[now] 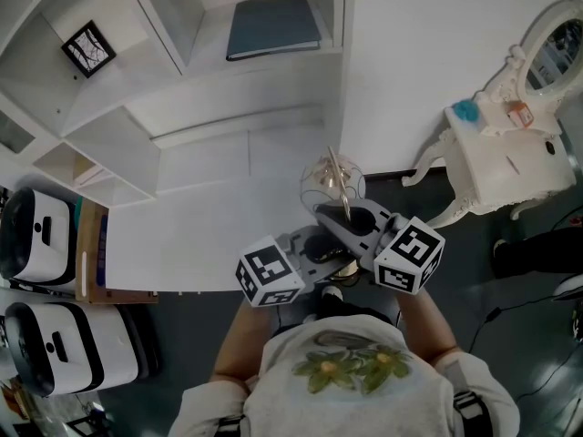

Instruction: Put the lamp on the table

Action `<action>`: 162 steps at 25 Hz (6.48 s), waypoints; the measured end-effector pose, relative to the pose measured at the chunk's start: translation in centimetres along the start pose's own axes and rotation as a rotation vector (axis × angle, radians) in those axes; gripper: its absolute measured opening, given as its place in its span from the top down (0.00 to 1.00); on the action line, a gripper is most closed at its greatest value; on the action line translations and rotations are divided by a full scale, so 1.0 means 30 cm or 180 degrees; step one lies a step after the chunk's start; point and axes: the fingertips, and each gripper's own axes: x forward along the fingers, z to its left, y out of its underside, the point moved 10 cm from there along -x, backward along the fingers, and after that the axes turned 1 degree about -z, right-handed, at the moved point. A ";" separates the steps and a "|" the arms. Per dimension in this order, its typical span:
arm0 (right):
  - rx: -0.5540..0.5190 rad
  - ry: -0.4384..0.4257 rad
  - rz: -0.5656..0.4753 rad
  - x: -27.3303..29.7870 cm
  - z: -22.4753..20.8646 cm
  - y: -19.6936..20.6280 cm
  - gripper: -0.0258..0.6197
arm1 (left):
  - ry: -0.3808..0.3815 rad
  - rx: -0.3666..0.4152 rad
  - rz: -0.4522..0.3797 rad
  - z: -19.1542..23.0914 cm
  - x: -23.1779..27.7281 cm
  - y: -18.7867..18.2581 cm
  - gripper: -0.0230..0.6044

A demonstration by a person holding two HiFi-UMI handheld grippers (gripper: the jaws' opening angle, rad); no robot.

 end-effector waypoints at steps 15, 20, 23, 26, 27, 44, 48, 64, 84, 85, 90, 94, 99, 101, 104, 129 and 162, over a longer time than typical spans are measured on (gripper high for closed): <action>0.0035 0.0007 0.0070 0.005 -0.028 0.037 0.90 | -0.0069 -0.0034 0.0064 0.021 0.017 0.031 0.87; 0.0050 0.0021 0.0068 0.009 -0.028 0.044 0.91 | -0.0073 -0.0039 0.0093 0.023 0.014 0.036 0.87; 0.0055 0.0028 0.0089 0.009 -0.030 0.043 0.91 | -0.0068 -0.0042 0.0099 0.025 0.016 0.036 0.87; 0.0064 0.0027 0.0081 0.007 -0.030 0.039 0.91 | -0.0070 -0.0041 0.0093 0.023 0.017 0.031 0.87; 0.0071 0.0025 0.0073 0.007 -0.030 0.038 0.91 | -0.0070 -0.0041 0.0089 0.023 0.016 0.029 0.87; 0.0059 0.0023 0.0057 0.004 -0.029 0.060 0.91 | -0.0140 -0.0125 0.0119 0.021 0.020 0.050 0.87; 0.0024 -0.0001 0.0062 0.001 -0.023 0.060 0.91 | -0.0156 -0.0125 0.0140 0.014 0.019 0.050 0.87; -0.0143 0.0038 0.0150 -0.025 0.042 0.086 0.91 | -0.0078 -0.0139 0.0178 -0.033 0.012 0.086 0.87; -0.0156 -0.0001 0.0125 -0.069 0.088 0.104 0.91 | 0.0013 -0.0093 0.0327 -0.101 0.039 0.125 0.88; -0.0162 -0.0002 0.0131 -0.072 0.091 0.104 0.91 | 0.0012 -0.0091 0.0335 -0.105 0.040 0.126 0.88; -0.0195 -0.0009 0.0149 -0.087 0.111 0.114 0.91 | -0.0005 -0.0040 0.0404 -0.131 0.046 0.132 0.88; -0.0159 0.0002 0.0086 -0.097 0.126 0.127 0.91 | 0.0001 -0.0013 0.0383 -0.145 0.044 0.147 0.88; -0.0085 0.0051 0.0067 -0.107 0.147 0.146 0.91 | 0.0043 -0.0035 0.0388 -0.162 0.040 0.162 0.88; -0.0116 0.0084 0.0087 -0.104 0.149 0.145 0.91 | 0.0025 -0.0017 0.0382 -0.159 0.038 0.157 0.88; -0.0161 0.0113 0.0145 -0.100 0.157 0.159 0.91 | 0.0018 -0.0034 0.0347 -0.158 0.040 0.160 0.88; 0.0084 0.0549 -0.0417 -0.186 0.189 0.191 0.91 | -0.0140 -0.0022 0.0032 -0.174 -0.040 0.155 0.87; 0.0129 0.1030 -0.0606 -0.336 0.286 0.255 0.91 | -0.0714 -0.0501 -0.0073 -0.167 -0.156 0.212 0.87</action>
